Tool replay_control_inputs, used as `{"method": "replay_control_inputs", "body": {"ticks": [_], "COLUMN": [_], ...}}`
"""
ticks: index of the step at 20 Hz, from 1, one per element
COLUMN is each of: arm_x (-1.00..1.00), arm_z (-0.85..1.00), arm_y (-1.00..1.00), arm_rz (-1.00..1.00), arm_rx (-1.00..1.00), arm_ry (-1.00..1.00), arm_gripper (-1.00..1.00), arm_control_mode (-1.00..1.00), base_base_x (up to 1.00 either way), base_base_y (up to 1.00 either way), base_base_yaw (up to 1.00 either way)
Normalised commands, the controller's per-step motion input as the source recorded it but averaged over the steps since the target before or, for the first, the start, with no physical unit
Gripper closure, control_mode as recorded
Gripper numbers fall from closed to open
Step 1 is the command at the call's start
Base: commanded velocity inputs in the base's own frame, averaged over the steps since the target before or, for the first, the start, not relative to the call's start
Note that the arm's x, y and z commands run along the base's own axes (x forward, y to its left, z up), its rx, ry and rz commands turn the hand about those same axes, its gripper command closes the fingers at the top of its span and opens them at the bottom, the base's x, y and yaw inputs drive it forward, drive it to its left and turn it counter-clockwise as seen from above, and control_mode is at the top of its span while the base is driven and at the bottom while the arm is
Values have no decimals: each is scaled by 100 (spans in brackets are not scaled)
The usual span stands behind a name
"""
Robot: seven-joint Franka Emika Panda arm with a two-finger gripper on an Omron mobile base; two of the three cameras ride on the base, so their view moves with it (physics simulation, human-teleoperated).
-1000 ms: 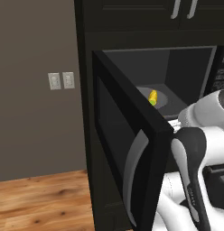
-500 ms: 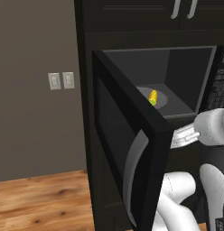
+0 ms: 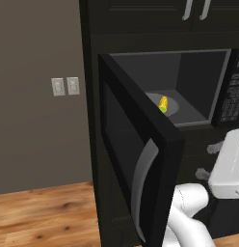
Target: Close the microwave door.
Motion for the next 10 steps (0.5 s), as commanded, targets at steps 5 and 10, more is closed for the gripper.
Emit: {"method": "replay_control_inputs", "body": {"ticks": [5,10], "arm_x": [-39,-59], "arm_z": [0,0], "arm_y": [100,74], "arm_rz": [18,-1], "arm_rx": [0,0], "arm_ry": [-33,-31], "arm_gripper": [-100,-100], "arm_control_mode": [-100,-100], "base_base_x": [0,0], "base_base_y": [0,0], "base_base_yaw": [0,0]}}
